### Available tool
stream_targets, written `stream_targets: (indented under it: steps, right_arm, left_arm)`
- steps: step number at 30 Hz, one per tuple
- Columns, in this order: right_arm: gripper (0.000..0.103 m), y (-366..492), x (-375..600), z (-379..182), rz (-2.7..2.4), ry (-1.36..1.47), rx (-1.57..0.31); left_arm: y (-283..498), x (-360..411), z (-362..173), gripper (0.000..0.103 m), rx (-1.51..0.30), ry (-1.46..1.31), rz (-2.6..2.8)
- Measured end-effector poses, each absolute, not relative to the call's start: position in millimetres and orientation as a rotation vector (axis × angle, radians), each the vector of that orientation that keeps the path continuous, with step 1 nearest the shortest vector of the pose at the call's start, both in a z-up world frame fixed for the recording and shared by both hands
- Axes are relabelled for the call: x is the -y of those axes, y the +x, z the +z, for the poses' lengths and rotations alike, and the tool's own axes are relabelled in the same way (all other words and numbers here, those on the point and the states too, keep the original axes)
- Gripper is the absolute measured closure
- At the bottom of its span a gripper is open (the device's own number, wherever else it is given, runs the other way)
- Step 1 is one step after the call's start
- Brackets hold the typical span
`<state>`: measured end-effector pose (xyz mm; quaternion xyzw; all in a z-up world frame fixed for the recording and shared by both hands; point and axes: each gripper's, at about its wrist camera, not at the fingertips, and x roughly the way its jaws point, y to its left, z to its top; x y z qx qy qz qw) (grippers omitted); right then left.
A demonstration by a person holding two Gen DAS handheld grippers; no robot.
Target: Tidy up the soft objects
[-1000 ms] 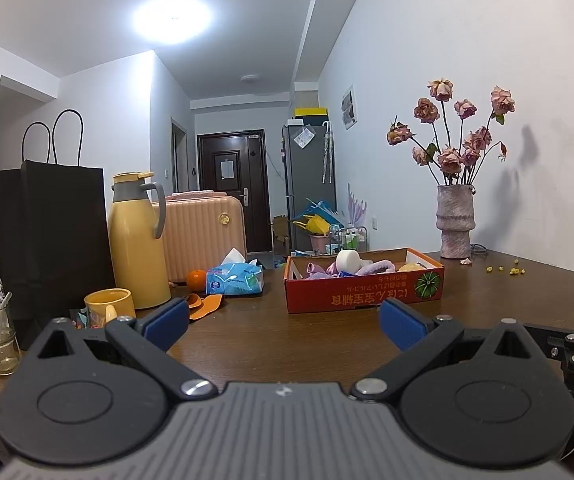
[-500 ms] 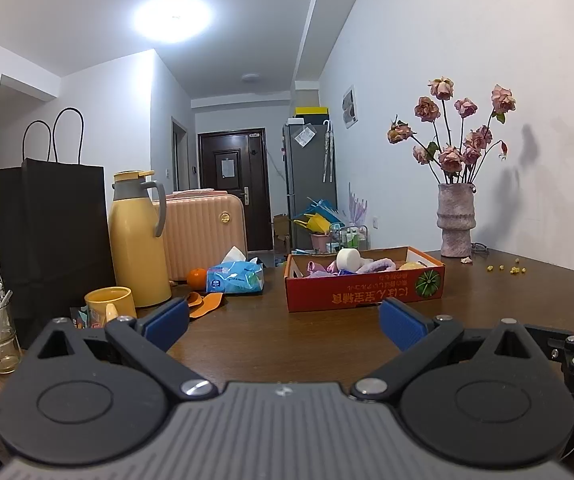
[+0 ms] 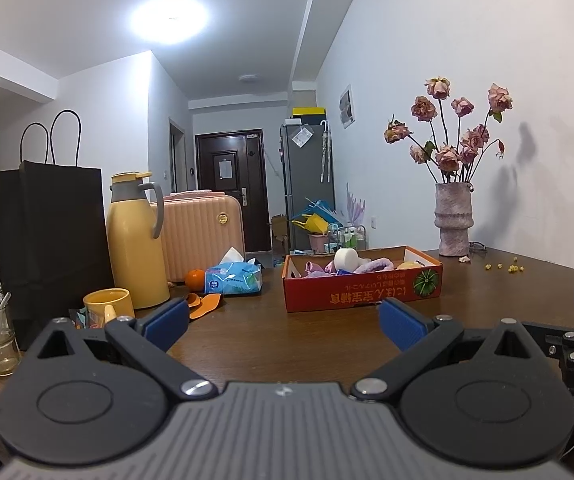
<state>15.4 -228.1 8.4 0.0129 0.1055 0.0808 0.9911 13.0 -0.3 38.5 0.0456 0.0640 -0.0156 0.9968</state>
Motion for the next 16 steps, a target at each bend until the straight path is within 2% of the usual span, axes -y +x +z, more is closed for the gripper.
stream_targets:
  steps: [16]
  right_arm:
    - [0.0,19.6,231.6,6.8,0.148,0.036,-0.215]
  left_arm:
    - [17.4,0.5,31.4,0.0,-0.141,0.053,-0.05]
